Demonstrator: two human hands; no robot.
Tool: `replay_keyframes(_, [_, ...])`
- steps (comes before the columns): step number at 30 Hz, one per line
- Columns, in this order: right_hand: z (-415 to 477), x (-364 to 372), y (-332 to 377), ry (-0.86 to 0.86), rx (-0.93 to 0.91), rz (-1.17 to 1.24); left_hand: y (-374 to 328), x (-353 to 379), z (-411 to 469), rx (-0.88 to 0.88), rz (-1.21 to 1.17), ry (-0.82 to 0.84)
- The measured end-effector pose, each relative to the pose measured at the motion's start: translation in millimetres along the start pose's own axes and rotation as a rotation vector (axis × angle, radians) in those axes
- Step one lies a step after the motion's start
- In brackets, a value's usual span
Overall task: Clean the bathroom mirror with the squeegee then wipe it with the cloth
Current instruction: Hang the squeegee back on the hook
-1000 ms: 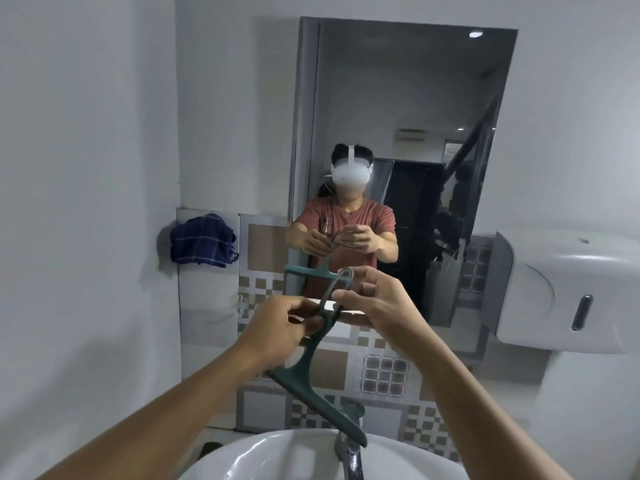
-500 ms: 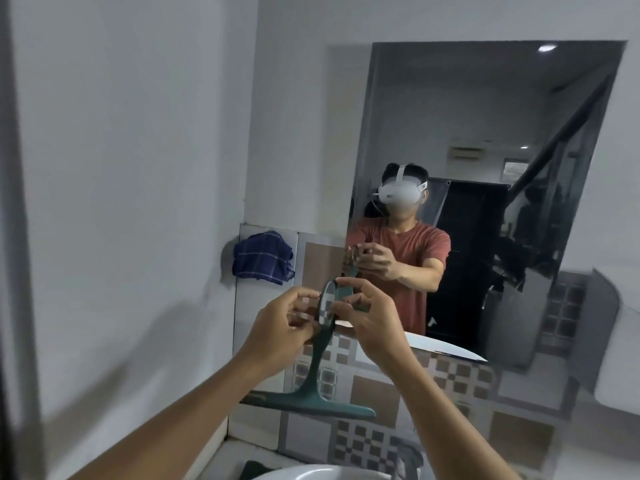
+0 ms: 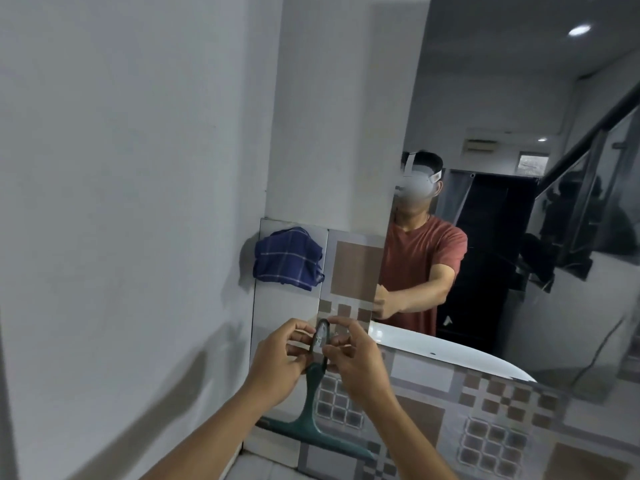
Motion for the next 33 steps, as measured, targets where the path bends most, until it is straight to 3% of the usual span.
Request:
replay_keyframes(11, [49, 8, -31, -0.069, -0.011, -0.212, 47, 19, 57, 0.064, 0.007, -0.014])
replay_keyframes(22, [51, 25, -85, -0.129, 0.0, -0.348, 88, 43, 54, 0.067, 0.095, -0.077])
replay_keyframes(33, [32, 8, -49, -0.067, -0.048, -0.446, 79, 31, 44, 0.054, 0.157, -0.116])
Point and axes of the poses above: each hand's wrist, its own z-axis towards the middle knuckle, its own x-axis out of the palm, y = z × x, the point moved 4 cm from there along z, towards the middle knuckle, and after that the axes turned 1 degree about z, right-handed, at the moved point
